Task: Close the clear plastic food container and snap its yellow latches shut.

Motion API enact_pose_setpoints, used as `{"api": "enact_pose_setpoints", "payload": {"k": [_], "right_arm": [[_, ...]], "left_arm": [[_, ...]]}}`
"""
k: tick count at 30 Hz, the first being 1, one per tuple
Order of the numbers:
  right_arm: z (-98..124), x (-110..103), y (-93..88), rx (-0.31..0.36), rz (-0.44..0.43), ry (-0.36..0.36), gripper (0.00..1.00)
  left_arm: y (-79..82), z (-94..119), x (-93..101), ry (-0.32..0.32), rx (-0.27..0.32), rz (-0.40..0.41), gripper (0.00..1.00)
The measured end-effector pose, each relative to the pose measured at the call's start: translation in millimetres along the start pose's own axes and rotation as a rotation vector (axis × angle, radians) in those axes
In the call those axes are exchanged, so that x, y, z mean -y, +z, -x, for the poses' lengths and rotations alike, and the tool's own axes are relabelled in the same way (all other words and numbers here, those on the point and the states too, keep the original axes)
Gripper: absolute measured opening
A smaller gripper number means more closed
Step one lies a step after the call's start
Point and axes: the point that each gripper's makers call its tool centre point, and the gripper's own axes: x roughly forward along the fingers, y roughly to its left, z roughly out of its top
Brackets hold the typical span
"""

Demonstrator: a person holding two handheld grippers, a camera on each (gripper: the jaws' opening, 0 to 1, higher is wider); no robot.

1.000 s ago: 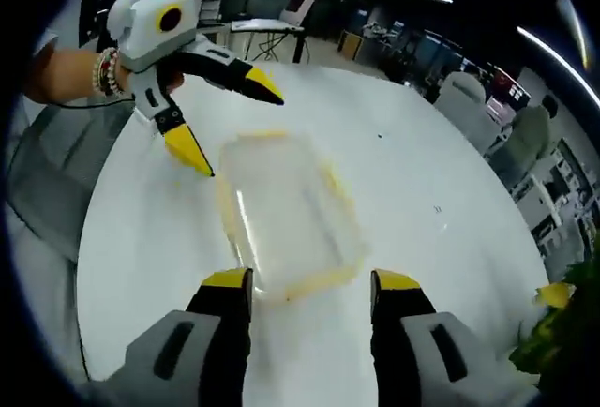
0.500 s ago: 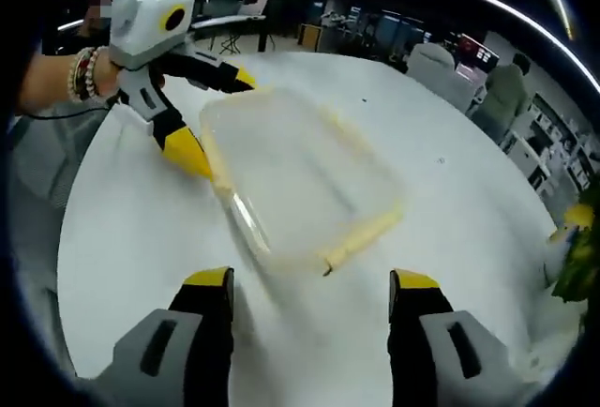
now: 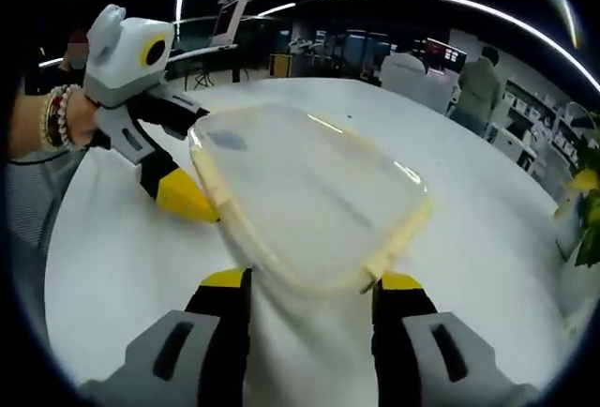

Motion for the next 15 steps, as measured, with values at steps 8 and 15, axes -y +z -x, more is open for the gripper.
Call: {"api": "enact_pose_setpoints", "payload": {"k": [8, 15], "right_arm": [[-25.1, -7.2, 21.6, -0.003, 0.016, 0.006, 0.43], [-45.7, -14.4, 44.4, 0.006, 0.012, 0.023, 0.31]], "left_arm": [[-8.1, 12.1, -42.3, 0.088, -0.029, -0.024, 0.41], [-17.4, 22.5, -85.5, 0.208, -0.054, 0.008, 0.3]]}}
